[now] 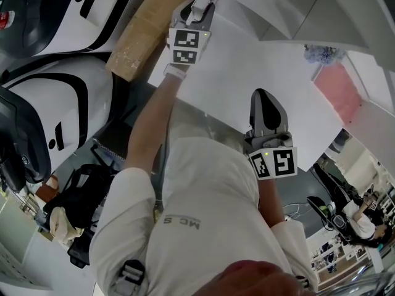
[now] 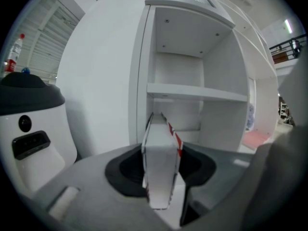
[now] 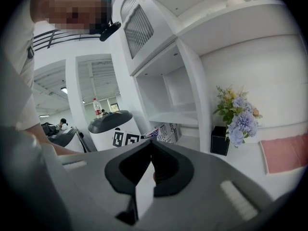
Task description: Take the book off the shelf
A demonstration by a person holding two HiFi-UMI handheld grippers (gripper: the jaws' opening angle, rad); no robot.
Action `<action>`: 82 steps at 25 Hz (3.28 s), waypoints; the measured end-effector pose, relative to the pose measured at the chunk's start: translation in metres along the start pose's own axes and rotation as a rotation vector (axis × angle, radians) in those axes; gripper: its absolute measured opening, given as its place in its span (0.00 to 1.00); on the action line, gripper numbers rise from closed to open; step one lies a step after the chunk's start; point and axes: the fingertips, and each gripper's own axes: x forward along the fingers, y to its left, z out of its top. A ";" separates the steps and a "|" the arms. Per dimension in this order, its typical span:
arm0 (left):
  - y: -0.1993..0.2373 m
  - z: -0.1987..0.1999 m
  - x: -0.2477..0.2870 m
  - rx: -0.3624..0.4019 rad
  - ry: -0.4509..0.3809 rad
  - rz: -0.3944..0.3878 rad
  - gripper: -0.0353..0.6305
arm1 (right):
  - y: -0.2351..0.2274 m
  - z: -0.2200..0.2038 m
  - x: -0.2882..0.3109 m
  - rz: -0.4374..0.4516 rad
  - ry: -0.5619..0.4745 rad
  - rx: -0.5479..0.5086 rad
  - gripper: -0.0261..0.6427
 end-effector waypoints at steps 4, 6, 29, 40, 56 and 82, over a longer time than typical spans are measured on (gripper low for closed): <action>-0.002 0.002 -0.012 -0.002 0.004 0.008 0.30 | 0.002 0.002 -0.004 0.009 -0.010 -0.002 0.04; -0.004 0.004 -0.020 -0.006 0.000 0.010 0.29 | 0.003 0.004 -0.007 0.013 -0.016 -0.003 0.04; -0.070 0.025 -0.122 -0.017 0.011 0.002 0.30 | -0.003 0.029 -0.075 0.057 -0.100 -0.040 0.04; -0.108 0.018 -0.171 -0.006 0.038 0.023 0.30 | -0.015 0.035 -0.118 0.062 -0.137 -0.069 0.04; -0.146 0.016 -0.245 -0.012 0.068 0.038 0.30 | -0.011 0.032 -0.155 0.078 -0.159 -0.081 0.04; -0.191 0.081 -0.324 -0.051 -0.017 0.056 0.30 | -0.010 0.030 -0.179 0.052 -0.147 -0.190 0.04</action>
